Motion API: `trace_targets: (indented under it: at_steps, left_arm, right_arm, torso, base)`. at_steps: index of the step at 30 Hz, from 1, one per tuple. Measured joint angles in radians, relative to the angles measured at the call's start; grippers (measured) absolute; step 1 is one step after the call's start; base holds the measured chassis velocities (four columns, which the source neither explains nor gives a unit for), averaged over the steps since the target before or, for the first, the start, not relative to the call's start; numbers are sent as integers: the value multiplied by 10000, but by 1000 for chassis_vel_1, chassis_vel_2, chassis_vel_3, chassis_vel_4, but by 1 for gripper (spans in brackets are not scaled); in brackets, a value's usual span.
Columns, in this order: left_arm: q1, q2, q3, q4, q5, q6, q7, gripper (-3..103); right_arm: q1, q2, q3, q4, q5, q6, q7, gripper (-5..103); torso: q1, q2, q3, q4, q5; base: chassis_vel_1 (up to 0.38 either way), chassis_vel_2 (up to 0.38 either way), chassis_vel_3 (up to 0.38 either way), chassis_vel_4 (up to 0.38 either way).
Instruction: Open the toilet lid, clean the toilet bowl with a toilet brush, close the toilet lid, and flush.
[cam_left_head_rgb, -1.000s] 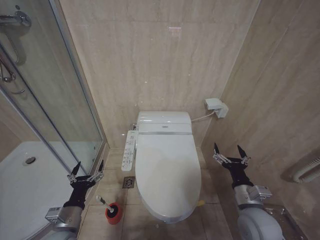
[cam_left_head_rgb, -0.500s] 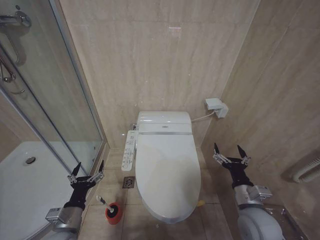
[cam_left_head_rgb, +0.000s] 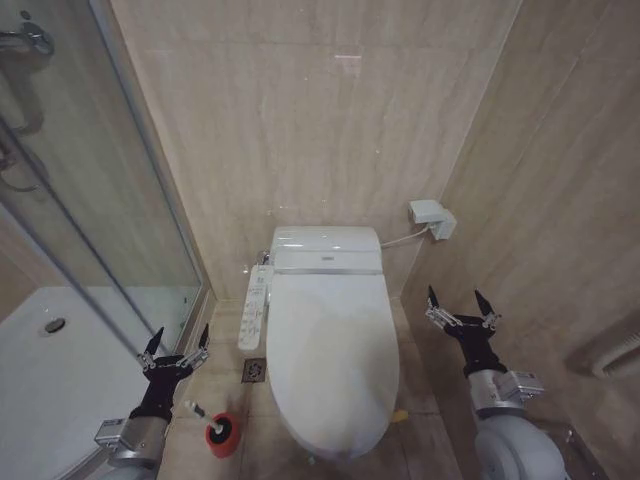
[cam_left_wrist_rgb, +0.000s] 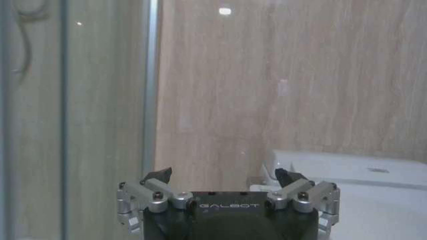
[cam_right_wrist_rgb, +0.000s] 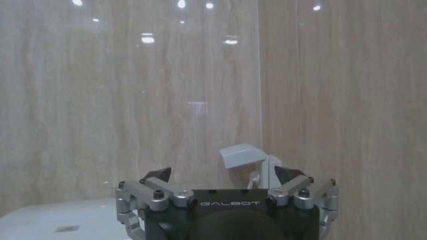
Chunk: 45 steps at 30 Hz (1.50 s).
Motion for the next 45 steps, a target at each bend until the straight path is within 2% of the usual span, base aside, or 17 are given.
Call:
trace_targets:
  at_steps: [45]
  left_arm:
    - [48,11,82,290,332,-297,262,100]
  right_arm:
    - [2,1,0,0,0,0,-1,100]
  torso:
    - [-2,0,-1,3,-1]
  base:
    - [-24,22,26,-25]
